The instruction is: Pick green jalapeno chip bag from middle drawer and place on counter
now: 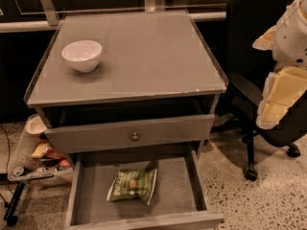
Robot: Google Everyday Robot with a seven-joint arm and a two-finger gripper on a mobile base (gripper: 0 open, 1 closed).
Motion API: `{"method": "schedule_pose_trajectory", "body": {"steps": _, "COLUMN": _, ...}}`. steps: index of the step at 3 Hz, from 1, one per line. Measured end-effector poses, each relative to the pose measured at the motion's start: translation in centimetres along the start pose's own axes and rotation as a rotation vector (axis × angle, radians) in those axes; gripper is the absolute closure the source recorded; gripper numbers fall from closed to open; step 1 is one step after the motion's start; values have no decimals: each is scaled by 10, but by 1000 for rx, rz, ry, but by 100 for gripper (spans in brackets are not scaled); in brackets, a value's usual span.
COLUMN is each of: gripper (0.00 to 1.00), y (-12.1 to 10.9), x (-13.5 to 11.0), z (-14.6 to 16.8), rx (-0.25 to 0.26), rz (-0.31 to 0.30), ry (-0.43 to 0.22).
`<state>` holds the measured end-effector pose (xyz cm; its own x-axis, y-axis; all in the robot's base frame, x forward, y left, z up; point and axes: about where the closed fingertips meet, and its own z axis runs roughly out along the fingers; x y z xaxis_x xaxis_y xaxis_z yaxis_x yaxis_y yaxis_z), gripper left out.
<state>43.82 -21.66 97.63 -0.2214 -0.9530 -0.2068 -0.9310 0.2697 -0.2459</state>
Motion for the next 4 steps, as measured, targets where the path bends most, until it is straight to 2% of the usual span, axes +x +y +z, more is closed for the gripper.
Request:
{"method": "schedule_pose_trajectory", "body": {"steps": 1, "gripper": 0, "y": 0, "x": 0, "z": 0, "rx": 0, "rz": 0, "ry": 0}}
{"method": "schedule_pose_trajectory", "body": {"steps": 2, "gripper": 0, "y": 7, "x": -3, "z": 14, "rx": -12, "rz": 6, "ry": -17}}
{"method": "schedule_pose_trajectory", "body": {"steps": 3, "gripper": 0, "y": 27, "x": -10, "z": 62, "rx": -64, "rz": 26, "ry": -67}}
{"method": "schedule_pose_trajectory", "body": {"steps": 4, "gripper": 0, "y": 53, "x": -15, "z": 139, "rx": -125, "rz": 58, "ry": -95}}
